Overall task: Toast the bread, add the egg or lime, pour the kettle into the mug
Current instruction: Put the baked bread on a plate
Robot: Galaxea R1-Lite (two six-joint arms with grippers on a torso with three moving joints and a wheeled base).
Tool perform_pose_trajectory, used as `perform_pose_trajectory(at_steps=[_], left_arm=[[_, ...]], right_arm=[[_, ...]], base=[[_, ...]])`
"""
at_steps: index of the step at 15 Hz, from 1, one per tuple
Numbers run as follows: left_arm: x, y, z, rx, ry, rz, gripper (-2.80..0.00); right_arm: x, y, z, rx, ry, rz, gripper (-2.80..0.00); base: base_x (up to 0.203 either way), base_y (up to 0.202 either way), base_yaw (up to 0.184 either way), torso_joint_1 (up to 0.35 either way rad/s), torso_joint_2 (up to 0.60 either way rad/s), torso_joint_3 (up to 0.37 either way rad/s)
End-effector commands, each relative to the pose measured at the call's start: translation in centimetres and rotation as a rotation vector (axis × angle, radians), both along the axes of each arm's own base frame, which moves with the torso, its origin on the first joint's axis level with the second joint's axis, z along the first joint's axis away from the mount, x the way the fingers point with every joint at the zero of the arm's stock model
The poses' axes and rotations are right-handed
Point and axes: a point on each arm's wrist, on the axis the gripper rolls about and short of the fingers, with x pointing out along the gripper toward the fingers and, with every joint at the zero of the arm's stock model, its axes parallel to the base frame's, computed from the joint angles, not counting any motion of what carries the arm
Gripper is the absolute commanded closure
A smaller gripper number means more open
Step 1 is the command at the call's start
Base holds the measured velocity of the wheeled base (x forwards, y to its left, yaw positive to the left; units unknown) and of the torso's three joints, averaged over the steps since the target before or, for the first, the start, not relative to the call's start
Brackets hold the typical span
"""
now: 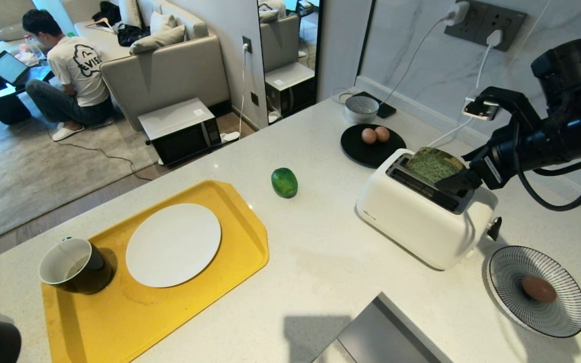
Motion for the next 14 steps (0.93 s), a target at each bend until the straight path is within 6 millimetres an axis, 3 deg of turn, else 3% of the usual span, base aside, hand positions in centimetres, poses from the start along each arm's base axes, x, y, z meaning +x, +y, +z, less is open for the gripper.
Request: perform_pose_trajectory(at_steps=[1,5,9,11,14], left_arm=[[0.0,0.0,0.0,0.0,0.0,0.001,0.0],[0.0,0.0,0.0,0.0,0.0,0.001,0.0],[0.0,0.0,0.0,0.0,0.001,0.001,0.0],[0.0,0.0,0.0,0.0,0.0,0.001,0.0],[0.0,0.0,0.0,0.0,0.001,0.001,0.0]], right_arm=[[1.0,0.1,-0.8,-0.008,0.023,0.0,0.0],[1.3,0.1,-0.5,-0.011,0.008,-0.008,0.0],[-0.2,-0.1,0.4,0.001,-0.009,-0.019,0.0],[-1.3,-0.4,1.1,0.008,-0.025,-0.027,0.0],[-4.7,-1.3,2.7,0.013,-0.07,-0.046,0.0]], base=[[0.0,0.0,0.0,0.0,0.0,0.0],[0.0,0.0,0.0,0.0,0.0,0.0],[0.0,0.0,0.0,0.0,0.0,0.0],[0.0,0.0,0.0,0.0,0.0,0.0],[0.0,0.0,0.0,0.0,0.0,0.0]])
